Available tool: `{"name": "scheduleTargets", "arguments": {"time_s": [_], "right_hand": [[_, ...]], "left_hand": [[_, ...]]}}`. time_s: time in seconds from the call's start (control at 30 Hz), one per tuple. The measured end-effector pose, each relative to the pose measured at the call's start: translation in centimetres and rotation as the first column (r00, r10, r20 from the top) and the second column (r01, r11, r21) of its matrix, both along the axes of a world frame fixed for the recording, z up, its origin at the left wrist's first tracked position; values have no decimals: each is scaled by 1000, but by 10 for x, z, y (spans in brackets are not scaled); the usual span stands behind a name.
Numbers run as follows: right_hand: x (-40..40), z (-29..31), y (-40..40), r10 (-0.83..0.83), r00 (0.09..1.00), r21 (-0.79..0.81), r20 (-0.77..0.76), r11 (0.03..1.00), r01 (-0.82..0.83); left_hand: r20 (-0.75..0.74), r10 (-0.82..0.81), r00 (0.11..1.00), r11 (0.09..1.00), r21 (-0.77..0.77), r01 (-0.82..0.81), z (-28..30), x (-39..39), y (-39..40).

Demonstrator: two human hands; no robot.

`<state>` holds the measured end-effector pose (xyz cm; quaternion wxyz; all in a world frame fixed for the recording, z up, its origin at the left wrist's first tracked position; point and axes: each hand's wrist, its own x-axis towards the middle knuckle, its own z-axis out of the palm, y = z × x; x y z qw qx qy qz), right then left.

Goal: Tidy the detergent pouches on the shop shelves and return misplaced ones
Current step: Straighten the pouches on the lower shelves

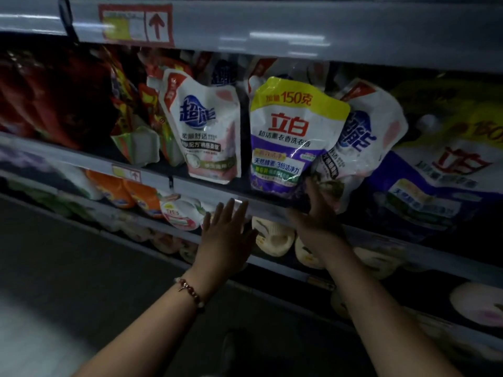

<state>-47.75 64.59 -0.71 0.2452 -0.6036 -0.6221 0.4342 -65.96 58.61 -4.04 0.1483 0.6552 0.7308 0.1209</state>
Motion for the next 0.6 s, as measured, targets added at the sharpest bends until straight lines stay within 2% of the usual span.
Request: {"name": "scheduleTargets", "arguments": {"time_s": [0.03, 0.1, 0.17, 0.27, 0.5, 0.6], "right_hand": [[4, 3, -6, 74, 988, 48, 133, 996, -81], [11, 9, -16, 176, 901, 120, 396, 963, -241], [14, 15, -25, 235, 832, 94, 502, 942, -323], [12, 18, -37, 306, 811, 27, 499, 930, -368], [-2, 21, -45, 369, 827, 50, 425, 902, -428], [-6, 19, -42, 396, 859, 19, 324, 905, -425]], "left_hand": [[-26, 18, 999, 1000, 4, -18, 2, -3, -7], [-85, 36, 996, 999, 6, -36, 5, -8, -19], [-138, 43, 989, 999, 11, -42, 12, -11, -26], [-165, 53, 985, 999, 8, -52, 27, -10, -30], [-206, 49, 977, 999, -10, -53, 44, -16, -35], [-229, 55, 972, 996, -49, -68, 42, -23, -40]]}}
